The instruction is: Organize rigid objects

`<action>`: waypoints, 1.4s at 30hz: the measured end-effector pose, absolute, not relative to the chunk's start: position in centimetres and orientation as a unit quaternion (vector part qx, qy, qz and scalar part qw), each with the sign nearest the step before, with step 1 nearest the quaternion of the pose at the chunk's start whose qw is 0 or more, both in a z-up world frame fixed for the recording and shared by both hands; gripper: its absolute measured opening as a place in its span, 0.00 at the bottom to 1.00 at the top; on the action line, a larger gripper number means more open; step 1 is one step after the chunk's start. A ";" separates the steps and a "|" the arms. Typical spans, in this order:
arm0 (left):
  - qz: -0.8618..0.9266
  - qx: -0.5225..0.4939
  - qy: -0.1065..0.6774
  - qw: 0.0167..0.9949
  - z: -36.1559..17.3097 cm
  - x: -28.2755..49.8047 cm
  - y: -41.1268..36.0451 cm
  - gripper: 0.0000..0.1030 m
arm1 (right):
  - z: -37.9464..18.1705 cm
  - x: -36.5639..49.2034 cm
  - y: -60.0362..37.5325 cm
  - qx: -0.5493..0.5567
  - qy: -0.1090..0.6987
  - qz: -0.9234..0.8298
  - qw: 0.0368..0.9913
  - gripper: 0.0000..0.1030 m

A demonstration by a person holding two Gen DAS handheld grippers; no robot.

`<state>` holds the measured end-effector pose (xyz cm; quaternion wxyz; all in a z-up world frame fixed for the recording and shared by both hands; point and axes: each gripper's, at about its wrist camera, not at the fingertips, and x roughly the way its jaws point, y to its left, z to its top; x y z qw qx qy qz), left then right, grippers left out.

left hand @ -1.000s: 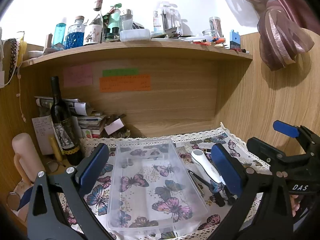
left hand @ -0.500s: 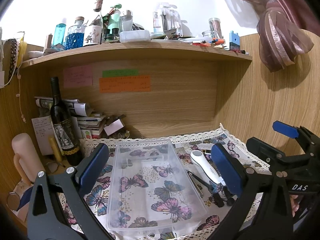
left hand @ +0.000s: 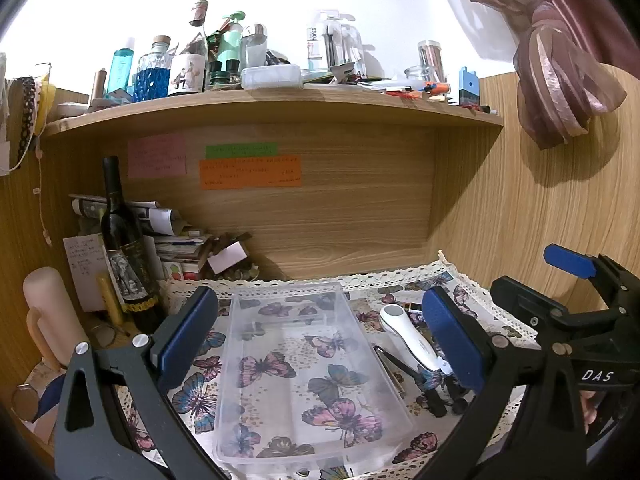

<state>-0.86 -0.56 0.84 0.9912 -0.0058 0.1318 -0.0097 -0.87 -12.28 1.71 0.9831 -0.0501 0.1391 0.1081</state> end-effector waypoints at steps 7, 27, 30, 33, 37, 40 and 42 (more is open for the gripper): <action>-0.011 -0.003 0.128 0.992 1.0 -1.0 -0.7 1.00 | 1.9 -0.9 -12.4 -0.050 0.137 0.106 0.984 1.00; -0.034 -0.007 0.133 0.990 1.0 -0.6 -0.8 1.00 | 1.7 -0.7 -12.7 -0.046 0.138 0.106 0.984 1.00; -0.034 -0.002 0.136 0.990 0.7 -0.3 -1.0 1.00 | 1.6 -0.4 -12.7 -0.044 0.141 0.109 0.983 1.00; -0.027 0.003 0.139 0.990 0.4 0.1 -0.9 1.00 | 1.4 0.2 -12.5 -0.046 0.144 0.108 0.983 1.00; -0.015 -0.001 0.157 0.987 0.2 1.2 -0.1 0.83 | 1.1 1.0 -12.4 -0.050 0.154 0.121 0.979 1.00; -0.016 -0.016 0.179 0.984 -0.1 2.5 1.2 0.81 | 0.9 1.9 -12.5 -0.046 0.166 0.129 0.977 0.96; -0.006 -0.017 0.191 0.981 -0.4 3.3 2.2 0.78 | 0.7 2.6 -12.6 -0.047 0.173 0.129 0.975 0.88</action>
